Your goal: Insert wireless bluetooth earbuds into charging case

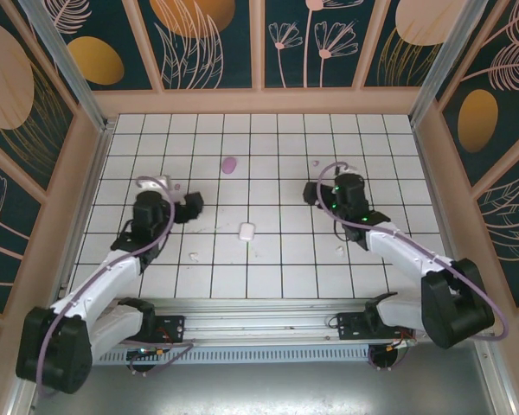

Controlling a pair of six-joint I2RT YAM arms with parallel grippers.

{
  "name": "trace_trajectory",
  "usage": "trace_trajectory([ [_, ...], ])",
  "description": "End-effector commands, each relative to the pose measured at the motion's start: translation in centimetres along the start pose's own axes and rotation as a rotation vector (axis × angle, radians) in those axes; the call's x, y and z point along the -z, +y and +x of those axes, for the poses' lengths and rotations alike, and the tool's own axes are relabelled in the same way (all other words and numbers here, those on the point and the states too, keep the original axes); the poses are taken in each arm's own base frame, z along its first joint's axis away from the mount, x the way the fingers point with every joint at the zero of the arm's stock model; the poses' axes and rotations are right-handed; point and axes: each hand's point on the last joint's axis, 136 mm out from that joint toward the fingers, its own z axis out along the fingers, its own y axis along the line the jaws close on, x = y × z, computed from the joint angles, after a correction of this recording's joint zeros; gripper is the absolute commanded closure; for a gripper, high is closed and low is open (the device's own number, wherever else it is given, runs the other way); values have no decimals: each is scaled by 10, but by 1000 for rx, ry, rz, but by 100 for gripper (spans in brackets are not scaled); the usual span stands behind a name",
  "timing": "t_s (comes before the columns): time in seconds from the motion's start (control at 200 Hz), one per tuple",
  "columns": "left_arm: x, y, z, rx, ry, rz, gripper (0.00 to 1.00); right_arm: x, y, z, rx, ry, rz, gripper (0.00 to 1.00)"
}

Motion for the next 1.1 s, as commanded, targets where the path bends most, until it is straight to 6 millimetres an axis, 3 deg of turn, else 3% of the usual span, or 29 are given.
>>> trace_trajectory([
  [0.0, -6, -14, 31, 9, 130, -31, 2, -8, 4, 40, -68, 131, 3, 8],
  [0.1, -9, -36, 46, -53, 168, -43, 2, -8, 12, 60, -47, 203, -14, 8],
  [0.295, -20, -74, 80, -109, 245, -14, 2, -3, 6, 83, -35, 268, -16, 7],
  [0.561, -39, -119, 125, -216, 335, -37, 1, -1, 7, 93, -66, 291, -39, 7],
  [0.651, -43, -121, 132, -217, 346, -38, 2, -3, 7, 94, -56, 299, -43, 6],
  [0.891, -53, -102, 153, -290, 418, -123, 2, -8, 14, 90, -43, 306, -57, 6],
  [1.091, -59, -107, 165, -330, 474, -107, 14, -9, 14, 93, -41, 327, -71, 5],
])
